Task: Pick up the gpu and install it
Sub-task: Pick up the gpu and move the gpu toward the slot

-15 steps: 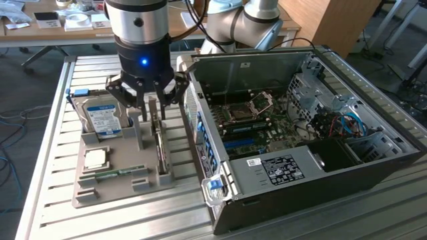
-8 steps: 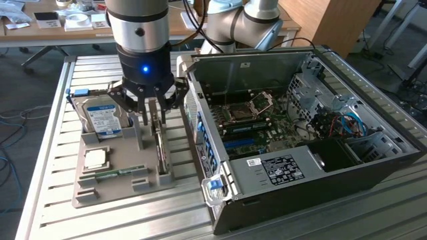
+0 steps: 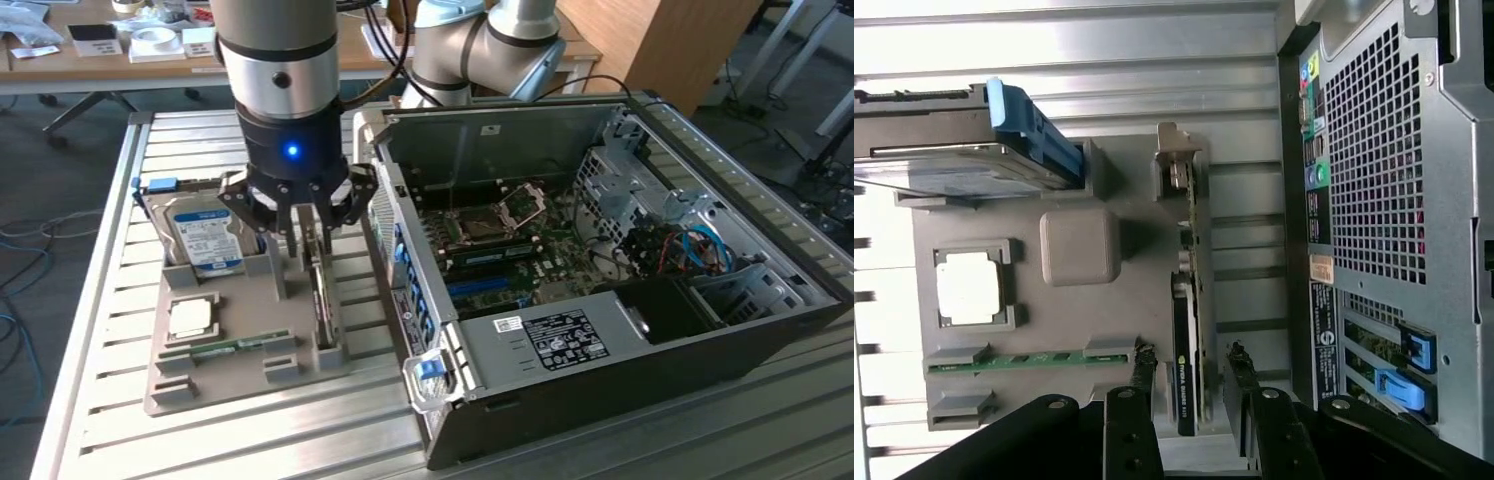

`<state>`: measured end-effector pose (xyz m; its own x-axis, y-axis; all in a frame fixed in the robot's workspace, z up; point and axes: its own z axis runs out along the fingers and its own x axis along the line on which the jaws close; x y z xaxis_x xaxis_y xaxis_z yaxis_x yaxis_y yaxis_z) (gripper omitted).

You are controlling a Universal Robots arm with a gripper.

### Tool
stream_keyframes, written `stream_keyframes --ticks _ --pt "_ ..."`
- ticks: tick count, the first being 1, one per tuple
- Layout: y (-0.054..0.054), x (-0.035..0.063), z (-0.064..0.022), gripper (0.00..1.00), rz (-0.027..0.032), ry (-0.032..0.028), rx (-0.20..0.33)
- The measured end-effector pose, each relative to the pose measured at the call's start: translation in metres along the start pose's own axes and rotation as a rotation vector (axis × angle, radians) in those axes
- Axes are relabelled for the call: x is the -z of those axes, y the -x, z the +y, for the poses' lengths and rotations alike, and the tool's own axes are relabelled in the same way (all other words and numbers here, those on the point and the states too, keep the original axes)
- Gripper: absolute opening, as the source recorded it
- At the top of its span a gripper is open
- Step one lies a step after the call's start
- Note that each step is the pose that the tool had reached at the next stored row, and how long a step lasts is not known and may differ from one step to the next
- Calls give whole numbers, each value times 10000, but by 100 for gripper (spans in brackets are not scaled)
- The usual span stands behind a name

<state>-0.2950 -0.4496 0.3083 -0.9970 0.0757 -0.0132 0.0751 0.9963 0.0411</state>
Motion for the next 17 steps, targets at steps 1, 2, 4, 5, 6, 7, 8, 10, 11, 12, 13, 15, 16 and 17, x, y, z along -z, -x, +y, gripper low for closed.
stream_keyframes --ticks 1,2,4,5,6,7,8,10,11,12,13,15,16,17 --pt "0 -17 -1 41 0 -1 0" --pt "-1 -34 -1 41 1 -1 -1" --pt "-1 -70 -3 41 0 -1 0" --pt "-1 -85 -4 41 1 -1 0" --pt "-1 -100 -4 41 1 -1 0" --pt "-1 -113 -5 41 1 -1 0" --pt "-1 -127 -5 41 0 -1 0" --pt "-2 -153 -6 41 1 -2 0" --pt "-2 -168 -7 41 1 -1 -1" --pt "-2 -183 -7 41 0 -1 -1" --pt "-2 -196 -8 41 0 0 -1" --pt "-2 -221 -9 41 0 -1 0" --pt "-2 -233 -9 41 0 -1 -1" --pt "-1 -240 -10 41 1 -1 0"
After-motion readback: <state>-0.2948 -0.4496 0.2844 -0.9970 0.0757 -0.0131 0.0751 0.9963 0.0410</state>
